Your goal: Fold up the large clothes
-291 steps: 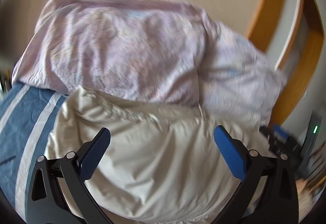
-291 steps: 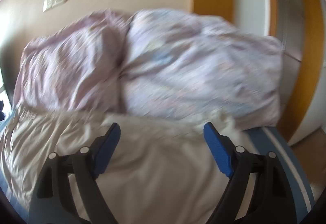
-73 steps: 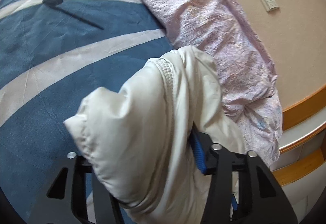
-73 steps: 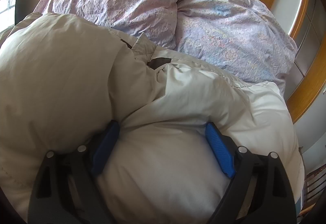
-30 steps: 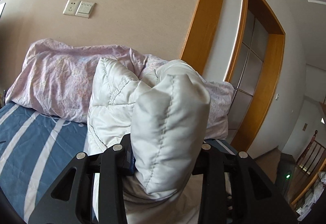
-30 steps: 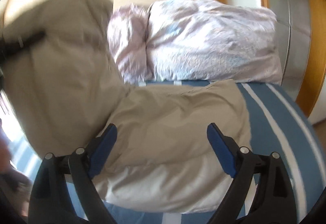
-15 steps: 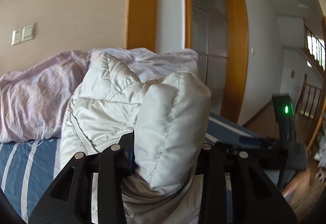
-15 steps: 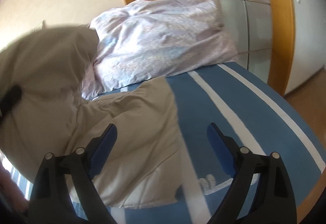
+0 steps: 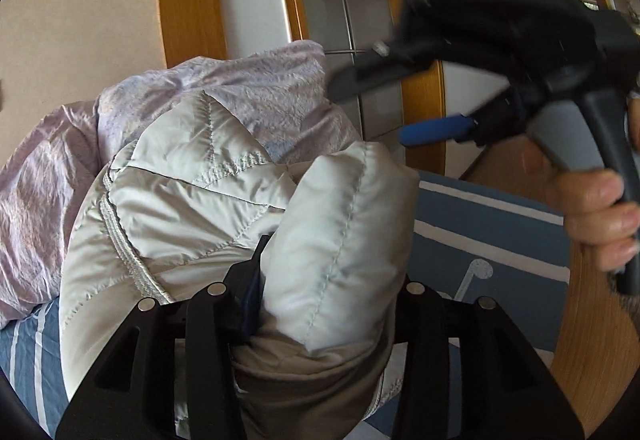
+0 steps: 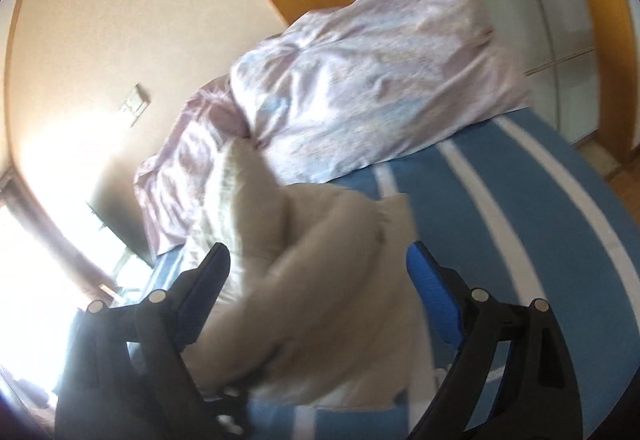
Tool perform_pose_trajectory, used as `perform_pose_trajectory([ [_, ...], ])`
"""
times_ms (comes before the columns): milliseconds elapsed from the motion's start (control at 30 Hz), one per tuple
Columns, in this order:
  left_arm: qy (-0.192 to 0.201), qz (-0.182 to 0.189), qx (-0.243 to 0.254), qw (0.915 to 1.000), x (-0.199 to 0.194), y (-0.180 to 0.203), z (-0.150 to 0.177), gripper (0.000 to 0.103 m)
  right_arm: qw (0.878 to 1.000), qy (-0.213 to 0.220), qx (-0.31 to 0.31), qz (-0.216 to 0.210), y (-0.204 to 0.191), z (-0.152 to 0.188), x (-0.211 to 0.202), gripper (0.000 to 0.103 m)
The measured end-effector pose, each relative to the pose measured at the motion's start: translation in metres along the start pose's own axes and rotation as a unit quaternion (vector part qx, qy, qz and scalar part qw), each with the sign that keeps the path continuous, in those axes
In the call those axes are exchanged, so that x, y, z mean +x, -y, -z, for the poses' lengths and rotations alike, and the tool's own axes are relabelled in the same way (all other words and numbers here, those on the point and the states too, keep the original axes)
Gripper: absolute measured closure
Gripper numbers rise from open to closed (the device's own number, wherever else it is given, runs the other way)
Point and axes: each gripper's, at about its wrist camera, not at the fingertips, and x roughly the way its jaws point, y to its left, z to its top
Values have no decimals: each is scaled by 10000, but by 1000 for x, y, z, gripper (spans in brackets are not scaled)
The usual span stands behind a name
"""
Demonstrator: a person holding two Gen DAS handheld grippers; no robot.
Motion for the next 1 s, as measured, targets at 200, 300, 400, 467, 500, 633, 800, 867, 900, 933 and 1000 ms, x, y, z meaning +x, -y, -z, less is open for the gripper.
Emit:
perform_pose_trajectory([
  [200, -156, 39, 358, 9992, 14, 14, 8, 56, 9969, -546, -561, -83, -27, -14, 35, 13],
  [300, -215, 70, 500, 9985, 19, 21, 12, 56, 9944, -824, -642, 138, -28, -15, 60, 16],
  [400, -250, 81, 604, 9978, 22, 25, 15, 56, 9926, -1110, -462, 169, -19, -17, 80, 25],
  [467, -273, 83, 676, 9973, 24, 27, 18, 56, 9917, -1251, -296, 100, -12, -18, 89, 36],
  [500, -280, 90, 690, 9972, 27, 24, 17, 55, 9902, -1381, -204, -11, -8, -17, 95, 42],
  [633, -271, 26, 804, 9964, 24, 26, 19, 55, 9891, -1462, 114, -160, 3, -14, 107, 79],
  [800, -312, 527, 308, 9976, -26, -6, 9, 55, 9912, -1327, -18, 14, 2, -12, 105, 87],
  [867, -218, 742, 29, 9970, -52, -27, 3, 50, 9913, -1303, -84, 147, 1, -12, 106, 87],
  [900, -116, 753, -68, 9971, -63, -36, 0, 48, 9913, -1295, -110, 200, 1, -13, 106, 87],
  [933, 31, 761, -208, 9969, -76, -51, -5, 46, 9913, -1278, -170, 267, 1, -13, 106, 87],
  [1000, 212, 780, -619, 9948, -90, -86, -16, 36, 9914, -1239, -239, 336, 1, -12, 105, 87],
])
